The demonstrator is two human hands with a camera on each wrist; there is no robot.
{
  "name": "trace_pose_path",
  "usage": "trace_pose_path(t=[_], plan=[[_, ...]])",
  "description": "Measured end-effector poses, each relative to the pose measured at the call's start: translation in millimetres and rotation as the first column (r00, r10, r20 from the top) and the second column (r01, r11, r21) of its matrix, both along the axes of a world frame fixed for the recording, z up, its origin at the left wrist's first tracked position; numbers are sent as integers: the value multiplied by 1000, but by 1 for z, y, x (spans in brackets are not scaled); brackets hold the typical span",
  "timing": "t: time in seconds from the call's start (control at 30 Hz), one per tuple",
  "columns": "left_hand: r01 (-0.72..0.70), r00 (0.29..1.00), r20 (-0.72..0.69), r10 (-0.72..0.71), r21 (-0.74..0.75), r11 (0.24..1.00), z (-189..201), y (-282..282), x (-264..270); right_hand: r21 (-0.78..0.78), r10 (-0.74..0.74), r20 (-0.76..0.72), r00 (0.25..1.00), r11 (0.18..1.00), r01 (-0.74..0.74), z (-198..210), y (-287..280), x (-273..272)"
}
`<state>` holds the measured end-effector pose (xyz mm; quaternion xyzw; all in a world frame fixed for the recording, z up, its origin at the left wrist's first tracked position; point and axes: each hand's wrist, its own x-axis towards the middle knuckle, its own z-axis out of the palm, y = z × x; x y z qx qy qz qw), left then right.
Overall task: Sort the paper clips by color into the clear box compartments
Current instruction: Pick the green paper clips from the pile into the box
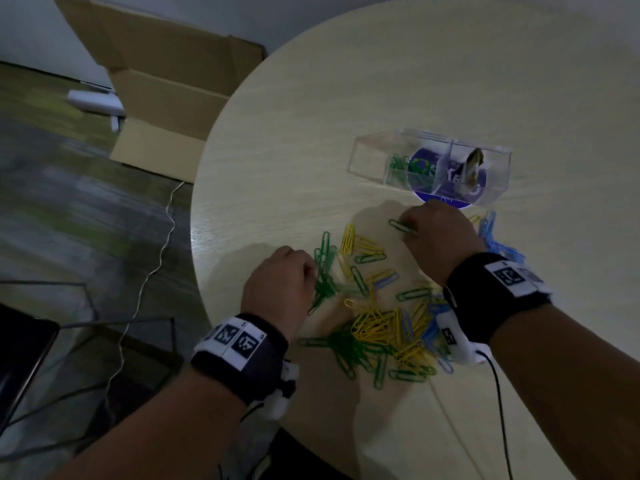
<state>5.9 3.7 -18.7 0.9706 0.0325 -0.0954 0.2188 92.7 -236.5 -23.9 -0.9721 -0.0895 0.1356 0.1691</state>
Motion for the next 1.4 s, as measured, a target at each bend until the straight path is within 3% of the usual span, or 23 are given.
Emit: trace_pose_path(t=[0.2, 0.33, 0.43, 0.67, 0.73, 0.8, 0.97, 1.1, 1.27, 1.4], plan=[[-121, 993, 3, 121, -63, 991, 5, 11, 18, 93, -105, -155, 982, 988, 120, 6, 0, -4], [60, 993, 111, -50, -92, 994, 0, 9, 22, 280, 145, -62, 988, 952, -122, 14, 14, -17], [169, 982, 98, -164, -46, 985, -7, 7, 19, 255, 213, -95, 972, 949, -183, 11, 22, -20], [84, 989, 129, -77, -48, 995, 2, 20, -4, 271, -64, -26, 998, 960, 69, 11, 7, -4], [133, 986, 105, -131, -6, 991, -1, 24, -16, 284, -37, 11, 999, 958, 32, 15, 9, -8], [161, 982, 95, -160, 3, 987, -6, 30, -22, 271, 89, -22, 996, 959, -79, 14, 17, -13], [126, 989, 73, -125, -5, 992, -5, 43, -11, 126, 263, -49, 963, 959, -256, -2, 32, -20], [84, 996, 23, -84, -37, 996, 1, 44, -1, 104, 167, -74, 983, 982, -159, 1, 29, -19], [173, 985, -19, -172, 60, 983, 2, 38, -6, 54, 111, -142, 984, 993, -104, 2, 23, -21], [178, 983, -57, -177, 18, 984, 2, 40, -2, 134, 116, -60, 991, 985, -108, 7, 20, -20]])
